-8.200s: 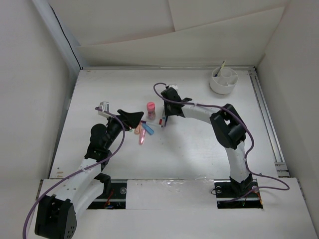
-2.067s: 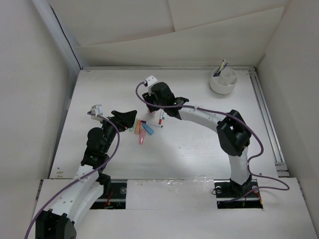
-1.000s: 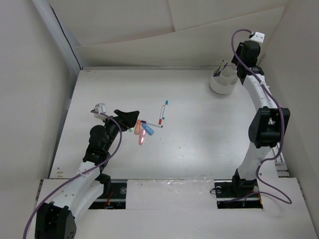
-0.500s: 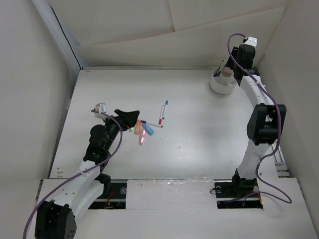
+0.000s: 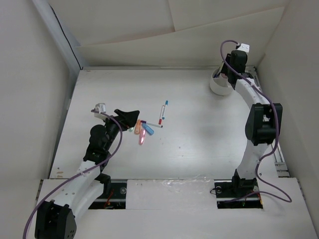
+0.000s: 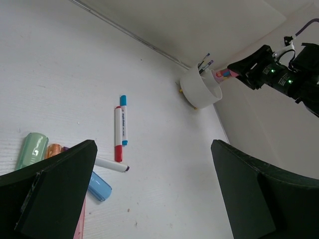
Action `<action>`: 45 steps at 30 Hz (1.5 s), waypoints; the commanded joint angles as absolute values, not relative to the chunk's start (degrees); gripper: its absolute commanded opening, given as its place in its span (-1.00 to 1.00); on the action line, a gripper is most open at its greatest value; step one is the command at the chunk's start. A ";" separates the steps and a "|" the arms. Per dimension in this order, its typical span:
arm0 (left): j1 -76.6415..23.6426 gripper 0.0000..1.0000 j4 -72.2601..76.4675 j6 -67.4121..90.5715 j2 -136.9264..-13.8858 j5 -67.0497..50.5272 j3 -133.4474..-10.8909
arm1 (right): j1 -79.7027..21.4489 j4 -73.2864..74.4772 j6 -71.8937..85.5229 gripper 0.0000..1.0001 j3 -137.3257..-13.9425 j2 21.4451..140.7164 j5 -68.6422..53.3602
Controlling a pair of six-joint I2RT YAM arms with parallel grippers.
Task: Sort the stationery into containers
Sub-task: Place the stationery in the storage box, then pick up the pen from the center of the board.
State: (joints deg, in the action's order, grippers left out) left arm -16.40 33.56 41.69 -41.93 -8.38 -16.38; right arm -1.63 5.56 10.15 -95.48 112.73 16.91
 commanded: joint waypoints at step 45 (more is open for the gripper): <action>-16.44 1.00 36.30 42.63 -38.67 -11.33 -16.96 | -35.51 14.77 14.06 0.18 -99.39 124.01 12.91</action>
State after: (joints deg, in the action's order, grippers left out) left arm -16.40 33.58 42.37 -39.57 -10.00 -16.38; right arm -35.70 13.78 12.78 -95.39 123.39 10.79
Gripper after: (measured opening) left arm 0.997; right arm 0.590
